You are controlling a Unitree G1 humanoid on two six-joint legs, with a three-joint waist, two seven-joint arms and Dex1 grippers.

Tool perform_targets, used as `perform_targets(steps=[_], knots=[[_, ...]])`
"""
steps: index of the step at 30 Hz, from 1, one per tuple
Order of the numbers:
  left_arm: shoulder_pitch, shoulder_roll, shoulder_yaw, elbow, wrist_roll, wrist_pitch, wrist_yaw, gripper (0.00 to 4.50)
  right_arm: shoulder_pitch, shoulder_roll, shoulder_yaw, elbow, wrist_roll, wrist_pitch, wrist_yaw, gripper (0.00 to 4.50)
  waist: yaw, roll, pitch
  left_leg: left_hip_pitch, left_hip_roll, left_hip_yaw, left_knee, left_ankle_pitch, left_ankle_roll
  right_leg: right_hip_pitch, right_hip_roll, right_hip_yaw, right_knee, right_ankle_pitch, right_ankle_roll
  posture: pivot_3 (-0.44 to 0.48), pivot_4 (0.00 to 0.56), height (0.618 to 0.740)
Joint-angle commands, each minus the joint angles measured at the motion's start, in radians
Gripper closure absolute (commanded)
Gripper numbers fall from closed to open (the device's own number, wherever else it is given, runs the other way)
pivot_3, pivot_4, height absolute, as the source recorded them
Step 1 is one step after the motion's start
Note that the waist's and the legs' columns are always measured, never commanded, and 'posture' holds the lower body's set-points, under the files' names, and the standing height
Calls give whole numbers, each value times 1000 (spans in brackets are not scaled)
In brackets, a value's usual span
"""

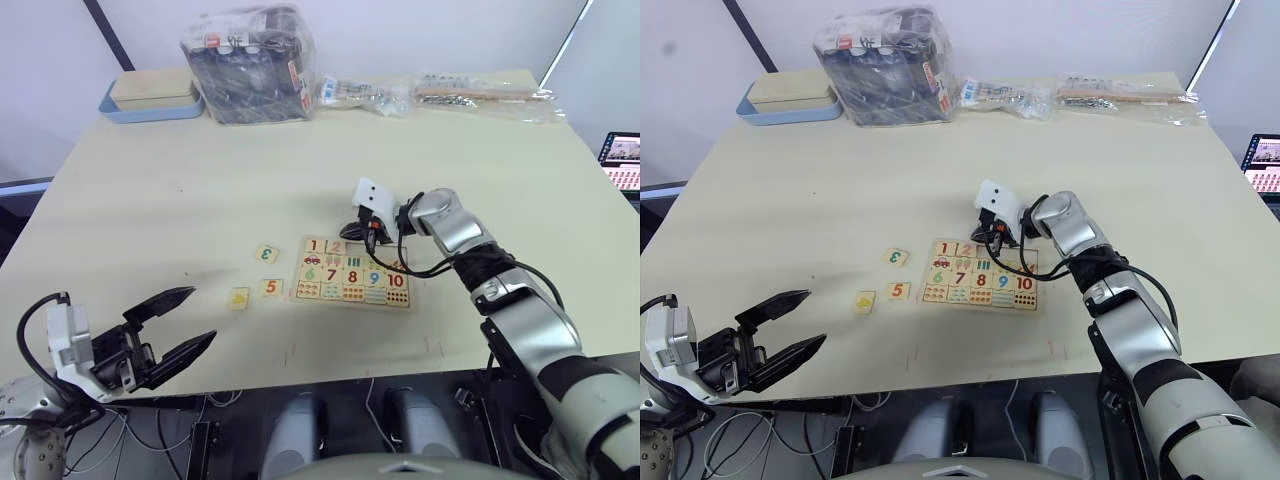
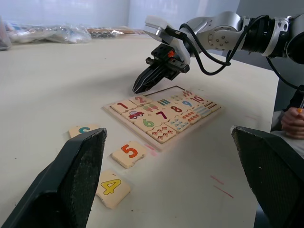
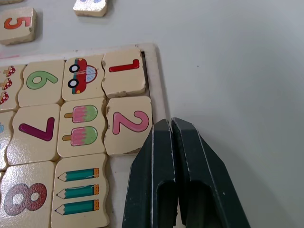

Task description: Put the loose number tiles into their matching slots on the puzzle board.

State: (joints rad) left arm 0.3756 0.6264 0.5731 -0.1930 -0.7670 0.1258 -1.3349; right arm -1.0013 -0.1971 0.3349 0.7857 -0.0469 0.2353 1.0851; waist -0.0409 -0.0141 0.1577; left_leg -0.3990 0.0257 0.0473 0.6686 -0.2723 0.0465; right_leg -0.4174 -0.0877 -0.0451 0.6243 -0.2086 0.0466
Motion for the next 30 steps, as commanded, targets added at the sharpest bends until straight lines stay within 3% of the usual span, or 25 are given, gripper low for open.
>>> perform_targets(steps=[1, 20, 24, 30], knots=[[7, 10, 5, -14, -7, -1, -2, 0, -19, 5, -12, -14, 3, -11, 8, 4433, 0, 0, 0, 0, 0, 0, 0, 0, 0, 0, 0, 0, 0, 0, 0, 0, 150, 740], [26, 10, 11, -30, -15, 0, 6, 0, -8, 9, -10, -40, -9, -7, 28, 4433, 0, 0, 0, 0, 0, 0, 0, 0, 0, 0, 0, 0, 0, 0, 0, 0, 150, 740], [27, 10, 9, -33, -14, 1, 11, 0, 20, -11, -79, -138, 68, 3, 43, 4433, 1, 0, 0, 0, 0, 0, 0, 0, 0, 0, 0, 0, 0, 0, 0, 0, 150, 740], [33, 7, 6, -35, -7, 3, 22, 0, 193, -83, -151, -443, 177, 66, 62, 4433, 8, 0, 0, 0, 0, -1, 0, 0, 0, 0, -1, 0, 0, 0, 0, 0, 150, 740]])
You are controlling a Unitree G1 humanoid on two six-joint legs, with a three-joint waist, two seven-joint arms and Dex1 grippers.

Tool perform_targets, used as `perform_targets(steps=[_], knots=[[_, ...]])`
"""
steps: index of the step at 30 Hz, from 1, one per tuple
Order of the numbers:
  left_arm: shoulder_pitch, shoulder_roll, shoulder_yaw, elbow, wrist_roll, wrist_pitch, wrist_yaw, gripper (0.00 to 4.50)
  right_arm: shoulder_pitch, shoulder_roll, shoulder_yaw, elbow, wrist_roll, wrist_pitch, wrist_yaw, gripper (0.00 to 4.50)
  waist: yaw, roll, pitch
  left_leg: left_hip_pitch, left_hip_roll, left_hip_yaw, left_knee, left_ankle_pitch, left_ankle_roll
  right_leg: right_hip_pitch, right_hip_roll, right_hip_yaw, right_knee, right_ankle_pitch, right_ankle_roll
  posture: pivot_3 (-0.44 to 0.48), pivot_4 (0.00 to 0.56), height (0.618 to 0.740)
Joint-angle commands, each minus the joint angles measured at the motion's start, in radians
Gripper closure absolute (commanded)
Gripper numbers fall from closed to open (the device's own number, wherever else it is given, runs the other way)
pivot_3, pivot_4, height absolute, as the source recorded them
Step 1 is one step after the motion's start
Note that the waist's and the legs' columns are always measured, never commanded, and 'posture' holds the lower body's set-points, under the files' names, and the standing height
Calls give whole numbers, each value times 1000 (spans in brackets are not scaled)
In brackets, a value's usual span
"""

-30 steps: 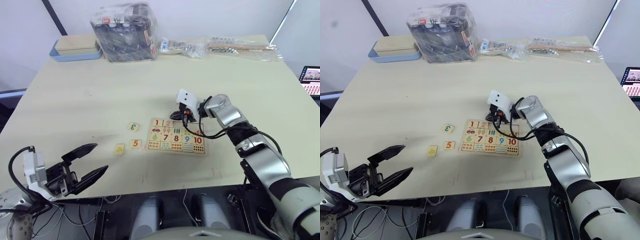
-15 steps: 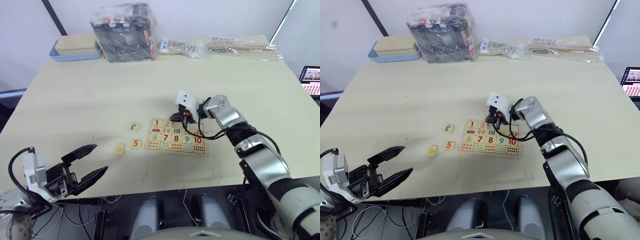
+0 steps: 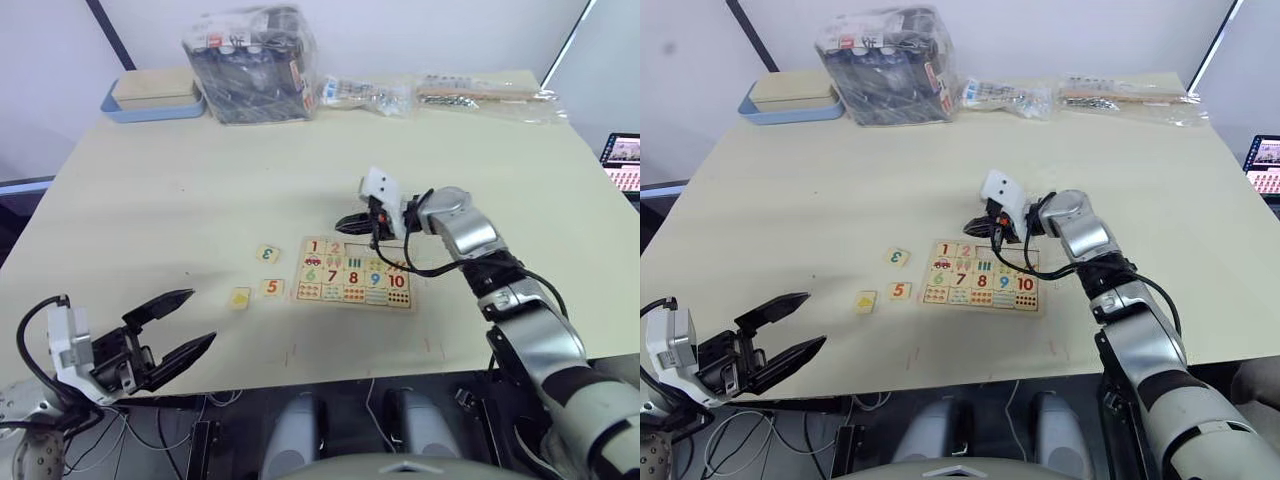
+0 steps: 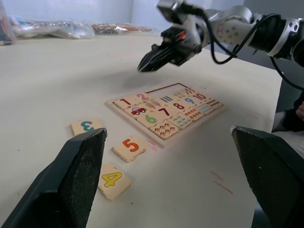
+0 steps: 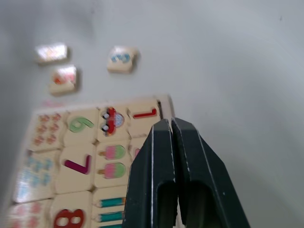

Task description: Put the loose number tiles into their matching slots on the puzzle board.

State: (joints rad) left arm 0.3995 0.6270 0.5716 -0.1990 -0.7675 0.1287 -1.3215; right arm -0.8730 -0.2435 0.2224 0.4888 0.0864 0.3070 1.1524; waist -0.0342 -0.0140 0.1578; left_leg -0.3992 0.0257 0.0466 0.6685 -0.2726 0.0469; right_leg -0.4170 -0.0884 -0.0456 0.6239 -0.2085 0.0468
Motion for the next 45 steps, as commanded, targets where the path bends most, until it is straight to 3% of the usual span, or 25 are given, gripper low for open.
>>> perform_targets(steps=[1, 6, 12, 15, 21, 22, 23, 33, 45], knots=[[10, 6, 6, -29, -5, 0, 11, 0, 99, -51, -46, -193, 48, -13, -17, 4433, 2, -1, -1, 0, 0, 0, 0, 0, 0, 0, 0, 0, 0, 0, 0, 0, 150, 740], [13, 8, 3, -20, 8, 4, 33, 0, 264, -91, -122, -403, 154, 3, -44, 4433, -1, -2, -1, 1, 0, 1, 0, 0, 0, 0, 0, 1, 0, 0, 0, 0, 150, 740], [15, 9, -14, 22, 48, 1, 48, 0, 522, -230, -249, -667, 287, 41, -43, 4433, 20, -2, -1, 0, 0, 2, 0, -1, 1, 1, 0, 1, -2, 0, 0, 0, 150, 740], [13, 11, -15, 51, 56, -7, 42, 0, 608, -284, -304, -721, 331, 54, -52, 3613, 22, -3, -2, 1, 0, 1, 0, -1, 1, 1, 0, 1, -3, 0, 0, 0, 150, 740], [1, 14, -17, 114, 75, -24, 31, 0, 778, -376, -448, -780, 403, 28, -51, 867, 27, -3, -2, 1, 1, 1, 0, -1, 1, 0, 0, 1, -3, -1, 0, 0, 150, 740], [-1, 14, -17, 124, 78, -28, 30, 0, 813, -390, -475, -786, 410, 21, -48, 166, 29, -3, -2, 1, 1, 1, 0, -1, 1, 0, 0, 1, -3, -1, 0, 0, 150, 740], [-4, 16, -17, 135, 80, -31, 27, 0, 846, -402, -500, -791, 417, 14, -46, 9, 33, -4, -2, 1, 1, 1, 0, -1, 1, 0, 0, 1, -3, -1, 0, 0, 150, 740], [-43, 27, -34, 225, 113, -62, 2, 0, 1140, -432, -703, -809, 470, -83, -21, 9, 47, -4, -3, 2, 2, 2, 1, -1, 1, 0, 0, 1, -3, -2, 3, 0, 150, 740], [-86, 49, -48, 256, 126, -60, -21, 0, 1224, -421, -708, -773, 476, -176, -13, 9, 48, -5, -3, 2, 2, 2, 1, -1, 1, 1, 0, 1, -3, -2, 2, 0, 150, 740]])
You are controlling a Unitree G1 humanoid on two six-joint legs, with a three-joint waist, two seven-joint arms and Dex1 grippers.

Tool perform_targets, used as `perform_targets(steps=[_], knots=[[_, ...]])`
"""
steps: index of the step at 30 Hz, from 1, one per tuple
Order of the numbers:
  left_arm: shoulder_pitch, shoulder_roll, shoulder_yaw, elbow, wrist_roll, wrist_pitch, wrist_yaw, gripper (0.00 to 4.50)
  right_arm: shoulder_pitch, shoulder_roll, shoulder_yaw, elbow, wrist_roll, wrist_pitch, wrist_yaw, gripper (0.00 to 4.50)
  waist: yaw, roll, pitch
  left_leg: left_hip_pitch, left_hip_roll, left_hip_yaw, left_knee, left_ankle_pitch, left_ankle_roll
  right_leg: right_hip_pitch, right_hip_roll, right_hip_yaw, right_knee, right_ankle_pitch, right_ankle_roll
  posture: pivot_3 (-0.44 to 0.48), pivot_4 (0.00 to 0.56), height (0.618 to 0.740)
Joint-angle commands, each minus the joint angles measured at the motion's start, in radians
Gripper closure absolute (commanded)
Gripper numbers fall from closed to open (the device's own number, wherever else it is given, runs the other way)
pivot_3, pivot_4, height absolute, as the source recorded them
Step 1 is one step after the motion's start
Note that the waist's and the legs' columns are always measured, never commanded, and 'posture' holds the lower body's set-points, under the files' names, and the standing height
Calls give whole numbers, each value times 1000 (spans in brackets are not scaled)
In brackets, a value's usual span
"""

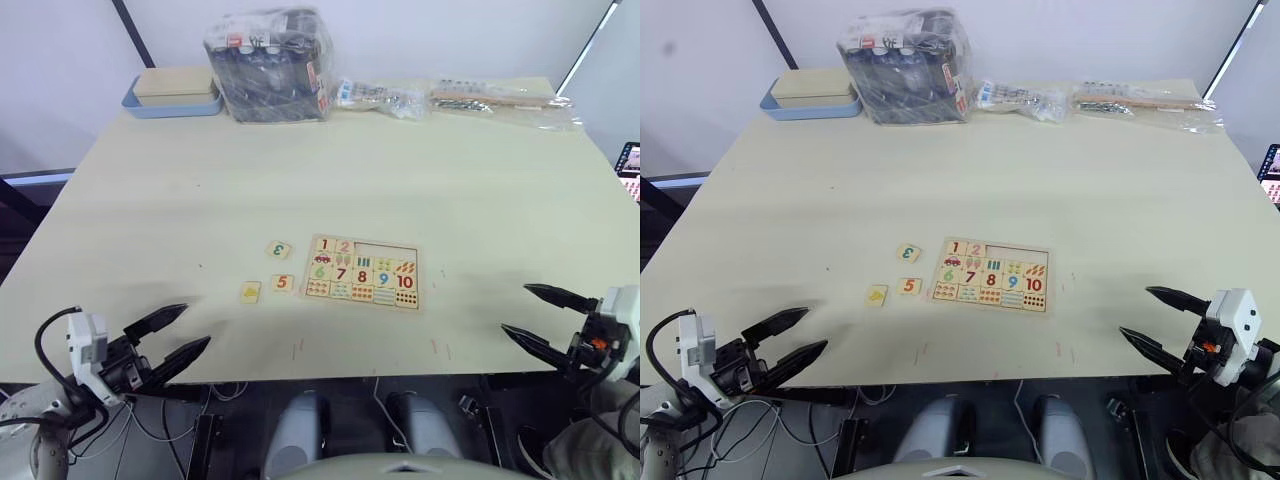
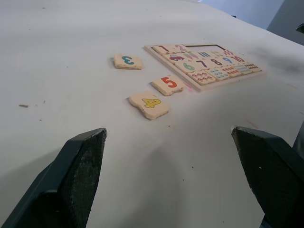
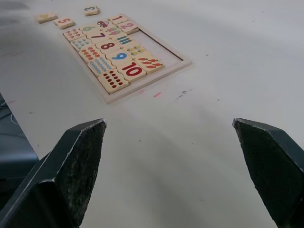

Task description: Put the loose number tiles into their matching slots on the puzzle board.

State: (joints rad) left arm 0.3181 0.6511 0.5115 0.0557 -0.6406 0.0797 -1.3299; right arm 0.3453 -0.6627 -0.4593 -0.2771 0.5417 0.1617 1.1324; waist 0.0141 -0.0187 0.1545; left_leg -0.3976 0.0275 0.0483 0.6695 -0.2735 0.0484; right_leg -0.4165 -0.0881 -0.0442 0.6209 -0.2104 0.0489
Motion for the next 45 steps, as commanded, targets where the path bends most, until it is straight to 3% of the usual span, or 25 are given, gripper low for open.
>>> perform_targets(steps=[1, 16, 26, 30, 35, 45], knots=[[-8, 28, 12, 8, 0, -12, -16, 0, 6, 0, -22, -9, 21, -34, 3, 9, 0, 0, 0, 0, 0, 0, 0, 0, 0, 0, 0, 0, 0, 0, 0, 0, 150, 740], [-35, 96, 32, -64, -39, 55, -22, 0, -69, -30, 62, -135, 100, 23, -1, 9, 0, 0, 0, 0, 0, 0, 0, 0, 0, 0, 0, 0, 0, 1, -2, 0, 150, 740], [-206, 191, -44, -31, -27, 142, -32, 0, -146, -65, 113, -229, 128, 84, -37, 9, 1, 0, 0, 0, -1, 0, 0, 0, 0, 1, 0, 0, 0, 1, -2, 0, 150, 740], [-257, 182, -85, -64, 18, 180, 72, 0, -149, -70, 118, -250, 128, 87, -47, 9, 1, 0, 0, 0, -1, 0, 0, 0, 0, 2, 1, 0, 0, 1, -2, 0, 150, 740], [-326, 168, -163, -227, 60, 367, 336, 0, -158, -76, 116, -308, 161, 110, -69, 9, 3, -1, 0, 0, -1, -1, 1, 0, 0, 3, 1, 0, 1, 2, -1, 0, 150, 740], [-482, 228, -269, -228, 94, 543, 401, 0, -138, -77, 110, -350, 162, 105, -82, 9, 4, -1, 0, 1, -1, -1, 2, 0, 0, 4, 3, 1, 2, 1, -1, 0, 150, 740]])
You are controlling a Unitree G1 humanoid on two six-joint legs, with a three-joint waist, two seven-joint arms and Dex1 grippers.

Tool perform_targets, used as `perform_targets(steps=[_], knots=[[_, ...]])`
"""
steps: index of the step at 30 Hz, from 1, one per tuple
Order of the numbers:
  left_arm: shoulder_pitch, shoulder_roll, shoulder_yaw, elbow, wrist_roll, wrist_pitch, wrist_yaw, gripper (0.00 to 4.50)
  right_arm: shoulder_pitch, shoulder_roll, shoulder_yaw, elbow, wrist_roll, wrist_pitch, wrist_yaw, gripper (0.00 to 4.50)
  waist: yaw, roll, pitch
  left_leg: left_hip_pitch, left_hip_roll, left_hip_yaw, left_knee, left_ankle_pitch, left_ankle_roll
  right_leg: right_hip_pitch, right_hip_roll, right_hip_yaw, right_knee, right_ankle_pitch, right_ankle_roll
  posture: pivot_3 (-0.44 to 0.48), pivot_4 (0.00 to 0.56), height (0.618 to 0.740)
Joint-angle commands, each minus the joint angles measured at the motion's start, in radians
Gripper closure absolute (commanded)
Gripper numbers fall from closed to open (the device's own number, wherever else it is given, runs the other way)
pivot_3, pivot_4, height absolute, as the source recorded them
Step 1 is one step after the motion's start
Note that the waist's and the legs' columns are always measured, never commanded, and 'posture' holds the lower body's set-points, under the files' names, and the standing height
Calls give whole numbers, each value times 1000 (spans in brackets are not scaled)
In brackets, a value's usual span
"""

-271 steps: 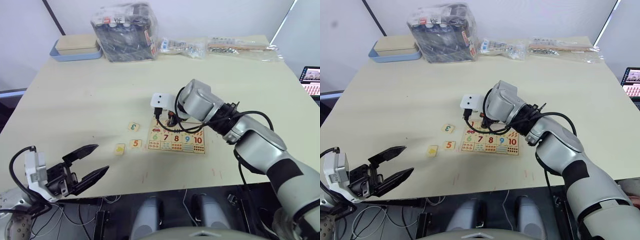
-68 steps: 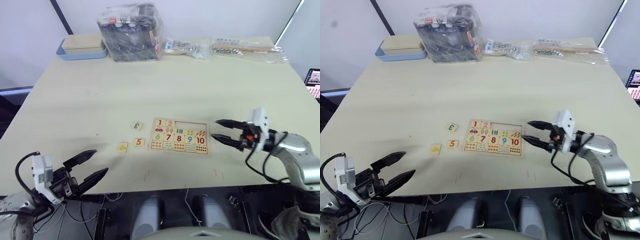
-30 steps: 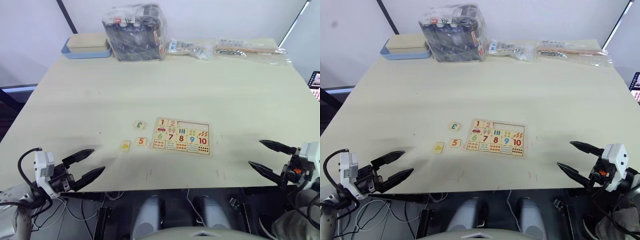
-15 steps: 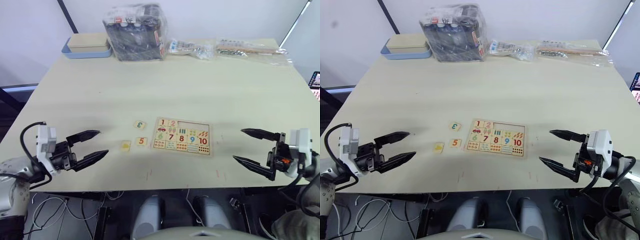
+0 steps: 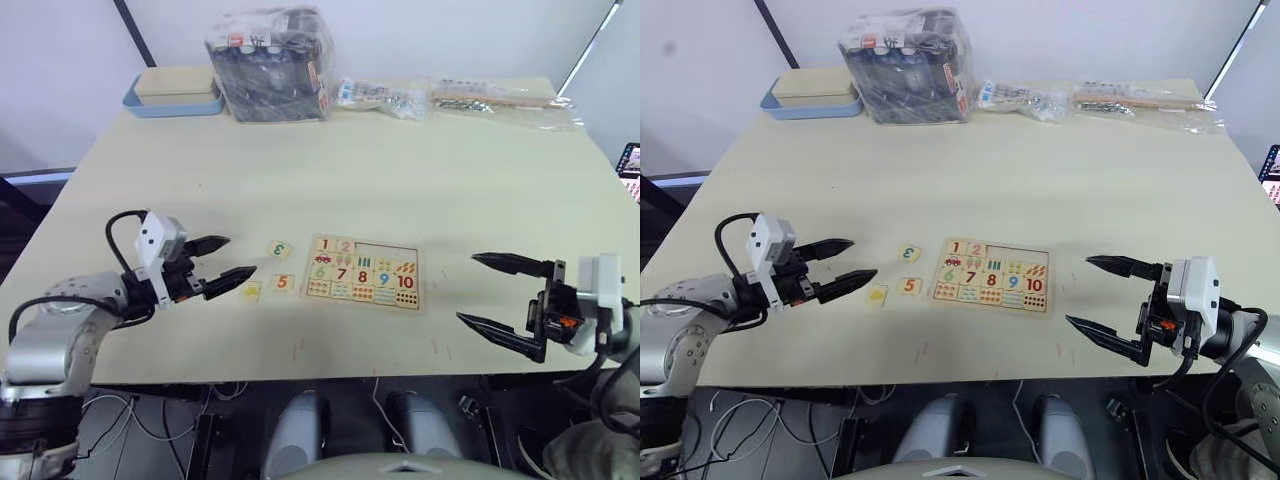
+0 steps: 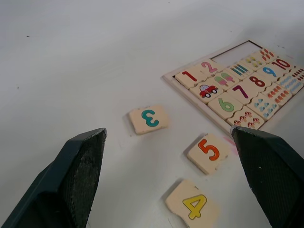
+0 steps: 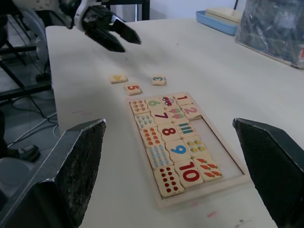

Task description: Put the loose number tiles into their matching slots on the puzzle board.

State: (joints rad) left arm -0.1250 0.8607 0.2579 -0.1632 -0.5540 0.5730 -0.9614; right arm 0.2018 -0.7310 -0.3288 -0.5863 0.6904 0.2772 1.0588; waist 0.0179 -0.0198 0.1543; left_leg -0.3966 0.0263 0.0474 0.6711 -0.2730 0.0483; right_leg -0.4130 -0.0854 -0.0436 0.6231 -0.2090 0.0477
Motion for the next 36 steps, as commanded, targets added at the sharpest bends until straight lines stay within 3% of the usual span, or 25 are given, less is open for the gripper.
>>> perform_targets(steps=[1, 10, 17, 28, 36], knots=[[-56, 12, -26, -18, 12, 85, 65, 0, 8, -7, -22, -45, 12, -12, -12, 9, -1, 0, 0, 0, 0, 0, 0, 0, 0, 0, 0, 0, 0, 0, 0, 0, 150, 740], [-171, -56, -91, -114, 6, 304, 246, 0, 47, 3, -31, -65, -2, -31, -33, 9, -2, -1, 0, 0, -1, 0, 0, 0, 0, 0, 0, 1, 1, 2, 3, 0, 150, 740], [-174, -116, -106, -227, 20, 421, 388, 0, 60, 11, -11, -76, -16, -44, -53, 9, -3, -1, 0, 0, -2, -1, 1, 0, 0, 1, 0, 2, 1, 2, 4, 0, 150, 740], [-218, -174, -217, -206, 109, 501, 529, 0, 73, 15, -2, -85, -27, -52, -67, 9, -2, -1, 0, 1, -4, -1, 1, 0, 0, 1, 1, 2, 1, 2, 3, 0, 150, 740], [-257, -205, -267, -138, 159, 504, 545, 0, 91, 12, -9, -92, -20, -57, -69, 9, -1, -1, 0, 1, -4, -1, 1, 0, 0, 1, 1, 2, 2, 2, 4, 0, 150, 740]])
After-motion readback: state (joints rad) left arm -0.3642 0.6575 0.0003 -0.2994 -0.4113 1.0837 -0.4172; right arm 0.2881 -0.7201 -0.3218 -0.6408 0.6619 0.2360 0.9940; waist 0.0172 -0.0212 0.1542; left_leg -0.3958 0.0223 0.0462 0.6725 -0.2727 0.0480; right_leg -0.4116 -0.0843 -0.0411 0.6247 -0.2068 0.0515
